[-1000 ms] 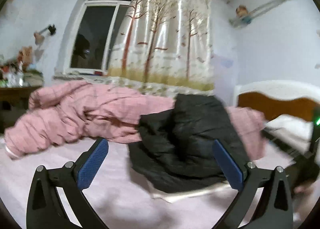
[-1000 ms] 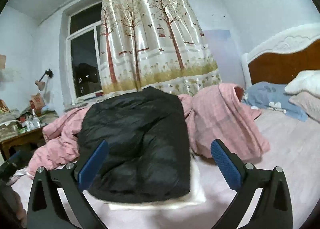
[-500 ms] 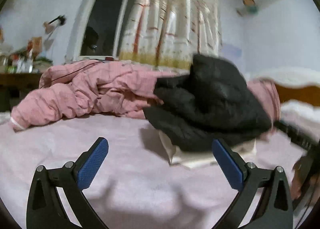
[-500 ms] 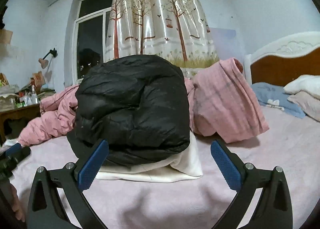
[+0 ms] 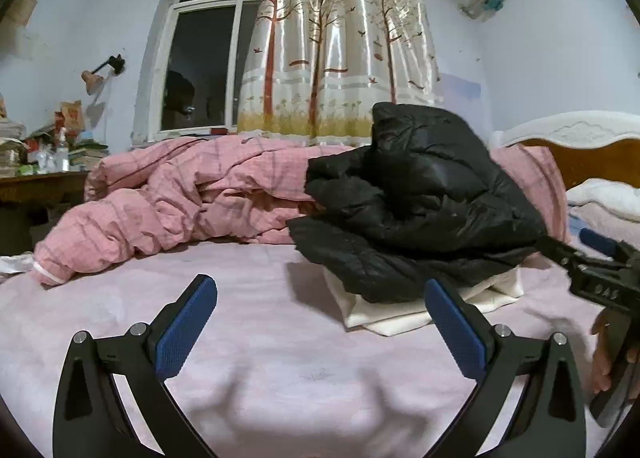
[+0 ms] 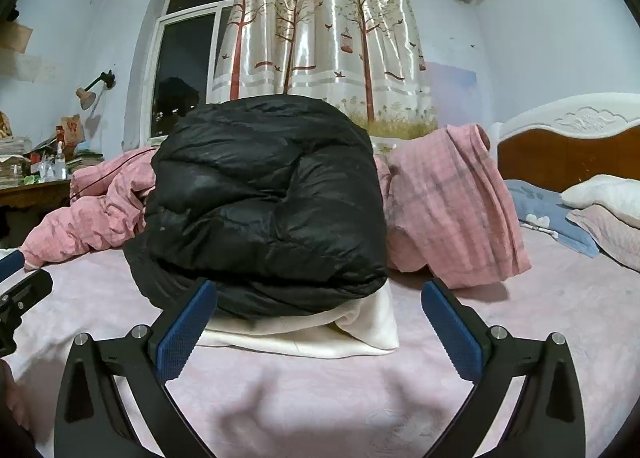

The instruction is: Fold large clothes

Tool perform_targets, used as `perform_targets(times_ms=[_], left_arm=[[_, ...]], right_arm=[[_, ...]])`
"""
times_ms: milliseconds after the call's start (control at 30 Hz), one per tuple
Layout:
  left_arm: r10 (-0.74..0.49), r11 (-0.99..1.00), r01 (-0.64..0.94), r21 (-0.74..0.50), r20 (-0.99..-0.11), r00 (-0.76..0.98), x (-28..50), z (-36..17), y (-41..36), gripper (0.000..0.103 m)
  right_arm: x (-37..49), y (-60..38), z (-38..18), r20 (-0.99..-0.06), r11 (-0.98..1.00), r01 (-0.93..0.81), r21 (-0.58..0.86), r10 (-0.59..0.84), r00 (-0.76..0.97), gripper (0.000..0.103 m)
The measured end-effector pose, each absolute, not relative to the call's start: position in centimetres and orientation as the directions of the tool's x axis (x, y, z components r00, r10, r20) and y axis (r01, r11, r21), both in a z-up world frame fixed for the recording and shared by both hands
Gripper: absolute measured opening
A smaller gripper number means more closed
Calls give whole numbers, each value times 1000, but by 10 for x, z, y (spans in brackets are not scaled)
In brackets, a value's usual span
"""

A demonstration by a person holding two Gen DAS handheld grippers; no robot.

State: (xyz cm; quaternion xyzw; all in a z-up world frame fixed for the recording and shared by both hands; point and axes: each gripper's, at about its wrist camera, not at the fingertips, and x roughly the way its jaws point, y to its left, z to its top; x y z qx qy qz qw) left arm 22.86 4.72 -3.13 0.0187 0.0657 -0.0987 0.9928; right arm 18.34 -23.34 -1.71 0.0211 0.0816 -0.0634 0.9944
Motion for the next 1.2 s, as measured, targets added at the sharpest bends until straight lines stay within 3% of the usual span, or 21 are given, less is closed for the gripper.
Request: perform_targets(times_ms=[1200], left_arm=[[-174,981,187,58,-174,969,232,-32,37,103]], right_arm=[[187,-226,-19,-188,993,118,0,-116,975,103]])
